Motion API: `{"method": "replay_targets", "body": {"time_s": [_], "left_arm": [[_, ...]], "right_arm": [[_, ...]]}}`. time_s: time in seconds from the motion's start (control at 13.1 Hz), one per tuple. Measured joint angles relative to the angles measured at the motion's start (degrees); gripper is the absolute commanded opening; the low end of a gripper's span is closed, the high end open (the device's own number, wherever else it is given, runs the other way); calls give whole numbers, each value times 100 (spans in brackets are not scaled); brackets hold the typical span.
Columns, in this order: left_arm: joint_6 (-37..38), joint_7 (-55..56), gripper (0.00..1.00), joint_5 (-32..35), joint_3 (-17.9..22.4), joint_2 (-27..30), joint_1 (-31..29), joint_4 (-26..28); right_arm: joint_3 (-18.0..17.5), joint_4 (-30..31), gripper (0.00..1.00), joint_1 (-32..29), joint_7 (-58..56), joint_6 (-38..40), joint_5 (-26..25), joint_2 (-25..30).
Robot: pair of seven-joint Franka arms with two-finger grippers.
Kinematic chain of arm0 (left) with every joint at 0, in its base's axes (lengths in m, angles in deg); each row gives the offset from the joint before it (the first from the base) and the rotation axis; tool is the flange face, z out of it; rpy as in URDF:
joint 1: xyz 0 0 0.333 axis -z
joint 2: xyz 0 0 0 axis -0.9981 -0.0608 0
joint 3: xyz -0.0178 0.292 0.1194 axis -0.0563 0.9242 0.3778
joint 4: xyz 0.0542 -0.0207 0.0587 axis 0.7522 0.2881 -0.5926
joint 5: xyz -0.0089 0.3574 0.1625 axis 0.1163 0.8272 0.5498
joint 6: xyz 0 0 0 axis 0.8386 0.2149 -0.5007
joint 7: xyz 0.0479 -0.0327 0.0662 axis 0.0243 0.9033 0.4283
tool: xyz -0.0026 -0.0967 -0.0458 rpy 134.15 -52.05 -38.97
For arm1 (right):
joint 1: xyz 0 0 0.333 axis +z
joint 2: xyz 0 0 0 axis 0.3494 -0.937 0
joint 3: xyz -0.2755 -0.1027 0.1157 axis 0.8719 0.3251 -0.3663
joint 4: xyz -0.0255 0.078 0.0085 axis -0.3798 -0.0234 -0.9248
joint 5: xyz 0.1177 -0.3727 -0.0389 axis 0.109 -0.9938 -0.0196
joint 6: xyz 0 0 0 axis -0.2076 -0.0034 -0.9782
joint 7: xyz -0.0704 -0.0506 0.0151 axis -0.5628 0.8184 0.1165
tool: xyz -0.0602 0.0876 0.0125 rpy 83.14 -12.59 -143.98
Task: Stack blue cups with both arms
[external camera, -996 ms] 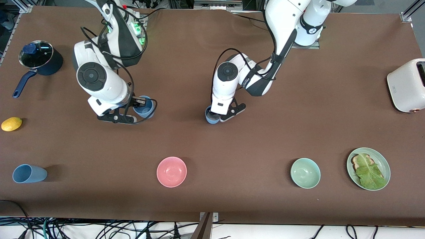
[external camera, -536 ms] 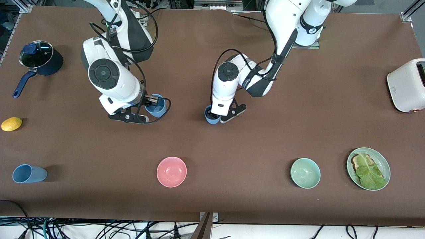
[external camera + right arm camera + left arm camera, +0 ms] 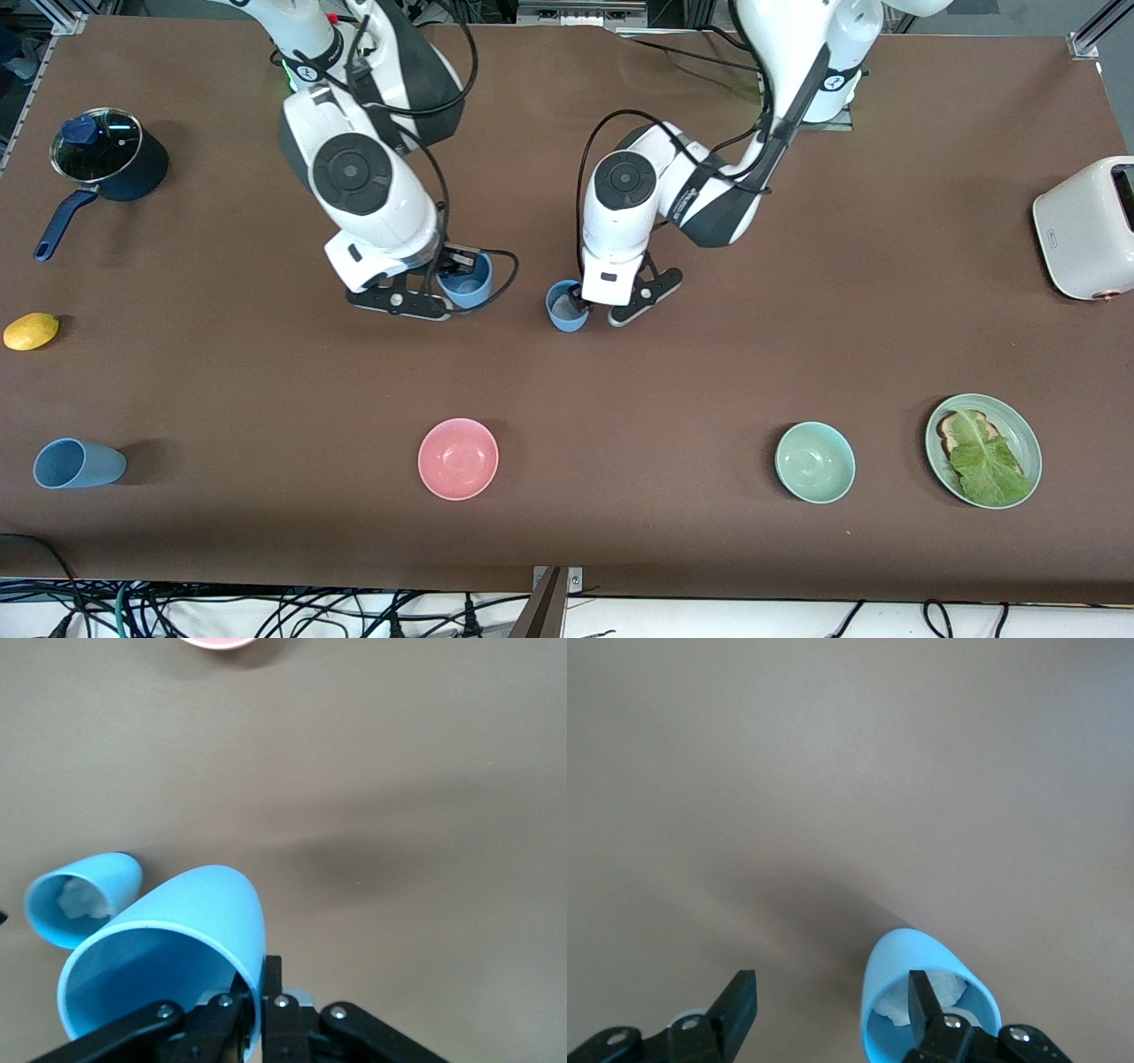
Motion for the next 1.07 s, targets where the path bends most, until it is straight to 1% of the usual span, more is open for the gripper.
{"method": "replay_targets", "body": {"time_s": [0.23, 0.38, 0.54, 0.77, 0.92, 1.07], "left_arm": [[857, -142, 89, 1, 1, 375, -318, -183], [1286, -673, 91, 1, 4, 585, -665, -292], [1628, -1526, 92, -5, 8, 815, -1158, -324], [1943, -2883, 95, -16, 14, 1086, -1856, -328], [2115, -3787, 96, -20, 17, 1229, -2291, -343], [2446, -4725, 98, -20, 20, 1319, -2729, -492]], "right_arm": [[-1, -525, 0, 340, 533, -17, 1, -477], [1, -679, 0, 512, 793, -64, 1, -673], [0, -760, 0, 694, 1041, -116, 1, -790], [1, -813, 0, 917, 1403, -296, 1, -913], [2, -819, 0, 975, 1454, -452, 1, -993], [6, -829, 0, 979, 1465, -601, 1, -1060]]}}
